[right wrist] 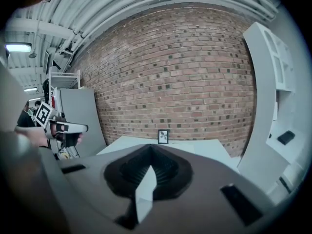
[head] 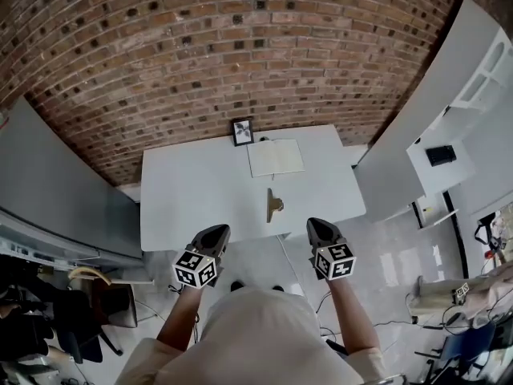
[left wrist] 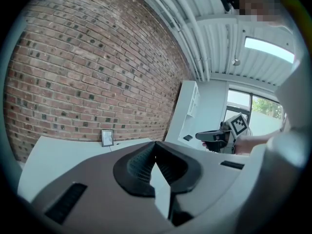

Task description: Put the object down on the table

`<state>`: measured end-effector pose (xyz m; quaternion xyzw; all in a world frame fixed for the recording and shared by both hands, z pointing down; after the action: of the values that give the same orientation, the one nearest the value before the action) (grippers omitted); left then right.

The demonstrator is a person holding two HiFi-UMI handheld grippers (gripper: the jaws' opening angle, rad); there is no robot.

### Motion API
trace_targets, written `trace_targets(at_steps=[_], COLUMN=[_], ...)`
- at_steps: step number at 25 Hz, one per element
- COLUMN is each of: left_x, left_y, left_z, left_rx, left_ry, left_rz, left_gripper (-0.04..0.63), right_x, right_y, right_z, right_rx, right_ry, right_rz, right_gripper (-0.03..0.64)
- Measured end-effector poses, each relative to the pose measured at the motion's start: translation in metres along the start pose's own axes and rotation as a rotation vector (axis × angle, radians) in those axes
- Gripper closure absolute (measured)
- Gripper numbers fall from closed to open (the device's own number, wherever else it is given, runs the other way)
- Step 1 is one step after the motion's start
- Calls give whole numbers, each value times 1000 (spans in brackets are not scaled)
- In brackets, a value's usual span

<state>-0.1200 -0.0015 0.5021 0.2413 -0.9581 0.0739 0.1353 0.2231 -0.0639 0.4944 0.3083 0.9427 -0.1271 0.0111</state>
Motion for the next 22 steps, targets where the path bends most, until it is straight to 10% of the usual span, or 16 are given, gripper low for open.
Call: trace_targets(at_steps=[22], left_x=[-22], left_y=[-14], left_z=[-1], left_rx=[-5], left_ry=[-9], left_rz=[8], left_gripper=[601], right_x=[-10], right_y=[6], right_z=[-1], right_rx=[-6], right_ry=[-1], right_rz=[35], right_gripper=[615])
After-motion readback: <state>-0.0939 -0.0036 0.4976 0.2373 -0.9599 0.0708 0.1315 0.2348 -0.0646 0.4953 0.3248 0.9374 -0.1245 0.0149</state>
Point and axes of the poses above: the fingertips, and each gripper's own axes: y backward along the fingers, x to its left, z out of its top, the point moved 10 cm from there along y, backward along the fingers, and after that the axes turned 10 degrees about -x, right-handed, at the moved point
